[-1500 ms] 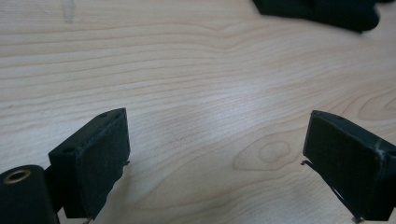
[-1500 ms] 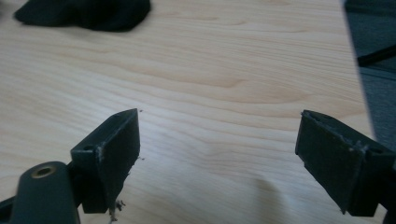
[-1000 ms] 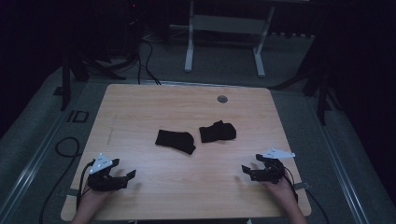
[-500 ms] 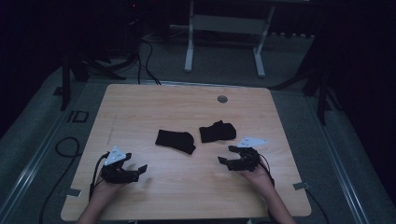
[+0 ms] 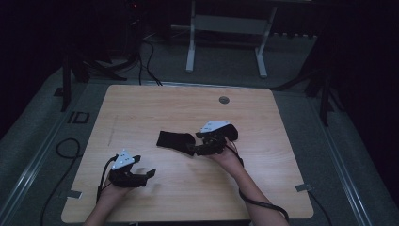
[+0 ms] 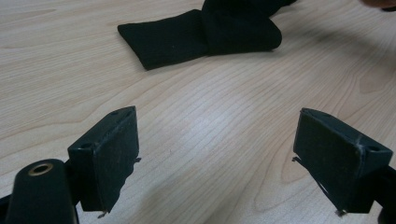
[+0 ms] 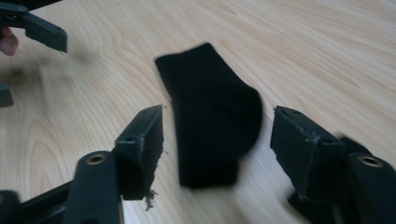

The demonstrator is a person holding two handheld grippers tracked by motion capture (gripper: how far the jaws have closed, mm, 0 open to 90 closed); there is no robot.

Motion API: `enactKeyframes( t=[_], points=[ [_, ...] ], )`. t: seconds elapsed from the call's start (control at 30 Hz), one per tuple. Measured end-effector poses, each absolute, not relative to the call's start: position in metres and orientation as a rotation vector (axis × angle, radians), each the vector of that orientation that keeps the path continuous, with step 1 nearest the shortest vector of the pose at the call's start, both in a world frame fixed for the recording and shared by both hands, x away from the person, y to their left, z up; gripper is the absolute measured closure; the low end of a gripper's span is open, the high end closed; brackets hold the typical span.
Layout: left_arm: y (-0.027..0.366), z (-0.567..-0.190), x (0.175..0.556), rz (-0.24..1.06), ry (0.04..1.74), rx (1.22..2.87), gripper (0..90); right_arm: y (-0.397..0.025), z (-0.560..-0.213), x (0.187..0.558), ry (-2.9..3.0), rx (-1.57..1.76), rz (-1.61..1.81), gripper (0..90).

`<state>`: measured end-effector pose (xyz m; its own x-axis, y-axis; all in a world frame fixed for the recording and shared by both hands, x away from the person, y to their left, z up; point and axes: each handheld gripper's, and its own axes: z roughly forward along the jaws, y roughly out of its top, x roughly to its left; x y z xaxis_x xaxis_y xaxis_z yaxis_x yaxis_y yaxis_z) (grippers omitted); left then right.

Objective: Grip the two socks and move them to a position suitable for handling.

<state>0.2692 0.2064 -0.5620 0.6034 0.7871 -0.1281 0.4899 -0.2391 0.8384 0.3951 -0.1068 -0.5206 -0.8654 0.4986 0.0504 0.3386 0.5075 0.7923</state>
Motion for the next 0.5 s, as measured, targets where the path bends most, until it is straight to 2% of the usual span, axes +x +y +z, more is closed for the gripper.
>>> enactKeyframes(
  t=[0.37,0.47,0.5],
  points=[
    [0.21,-0.56,0.268,0.399,1.025,1.884,14.8,-0.06,-0.55,0.415,2.619,0.739,1.096,36.1],
    [0.211,-0.56,0.267,0.402,1.03,1.877,14.8,-0.057,-0.56,0.419,2.632,0.774,1.027,40.8],
    [0.211,-0.56,0.267,0.401,1.028,1.876,14.8,-0.056,-0.56,0.419,2.621,0.774,1.029,45.1]
  ],
)
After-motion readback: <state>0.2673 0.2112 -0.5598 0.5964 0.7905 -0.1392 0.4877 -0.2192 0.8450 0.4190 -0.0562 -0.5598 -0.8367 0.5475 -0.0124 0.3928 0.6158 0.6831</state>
